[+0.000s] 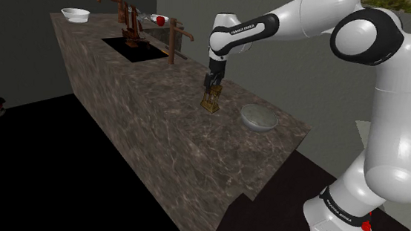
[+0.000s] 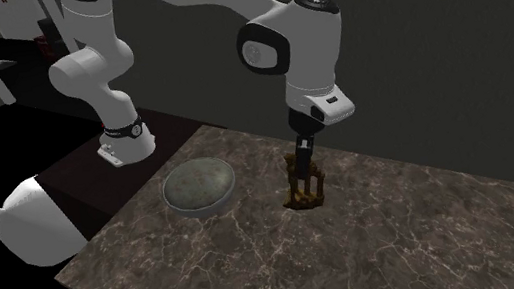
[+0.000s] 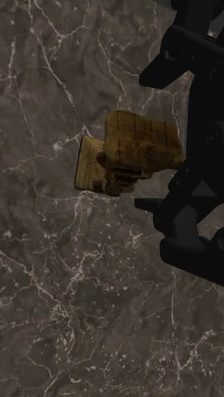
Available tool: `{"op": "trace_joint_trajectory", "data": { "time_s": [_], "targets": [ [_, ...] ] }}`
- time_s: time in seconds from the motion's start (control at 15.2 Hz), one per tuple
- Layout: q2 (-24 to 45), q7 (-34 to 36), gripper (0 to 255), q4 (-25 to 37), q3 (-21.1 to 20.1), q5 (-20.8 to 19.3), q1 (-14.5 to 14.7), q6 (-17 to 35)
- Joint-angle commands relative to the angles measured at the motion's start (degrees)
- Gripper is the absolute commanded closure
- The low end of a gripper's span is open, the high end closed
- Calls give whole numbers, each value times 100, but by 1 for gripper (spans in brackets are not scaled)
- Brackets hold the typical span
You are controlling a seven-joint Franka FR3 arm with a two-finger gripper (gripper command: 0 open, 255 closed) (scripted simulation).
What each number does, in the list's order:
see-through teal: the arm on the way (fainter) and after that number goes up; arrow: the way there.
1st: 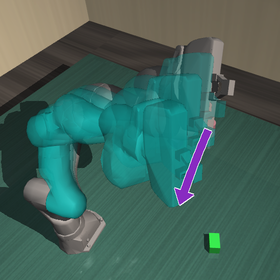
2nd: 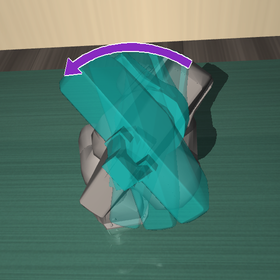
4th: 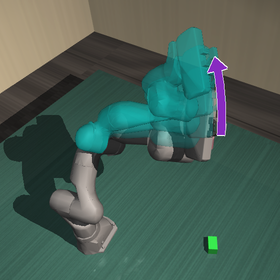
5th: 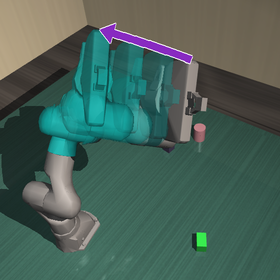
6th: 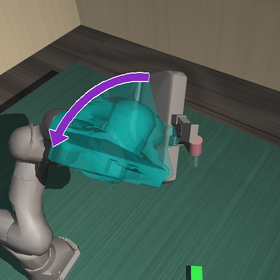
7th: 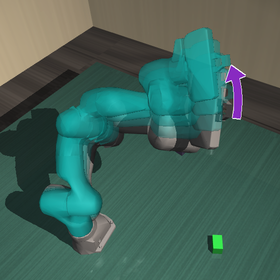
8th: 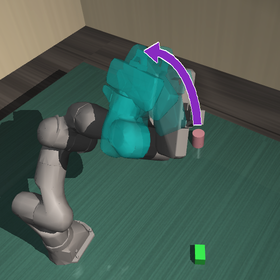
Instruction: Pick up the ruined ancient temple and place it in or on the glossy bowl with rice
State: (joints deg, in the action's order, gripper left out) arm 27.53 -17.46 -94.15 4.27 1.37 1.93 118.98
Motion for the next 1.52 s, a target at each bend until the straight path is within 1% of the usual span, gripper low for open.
{"op": "trace_joint_trajectory", "data": {
  "time_s": [0.0,0.46,0.53,1.12,1.45],
  "targets": [
    [31,0,0,-11,-2,2,0,45],
    [31,0,0,-10,-2,2,0,45],
    [31,0,255,-10,-2,2,0,45],
    [32,0,255,-10,-2,2,0,45],
    [-127,5,255,144,5,-10,4,-268]
  ]
}}
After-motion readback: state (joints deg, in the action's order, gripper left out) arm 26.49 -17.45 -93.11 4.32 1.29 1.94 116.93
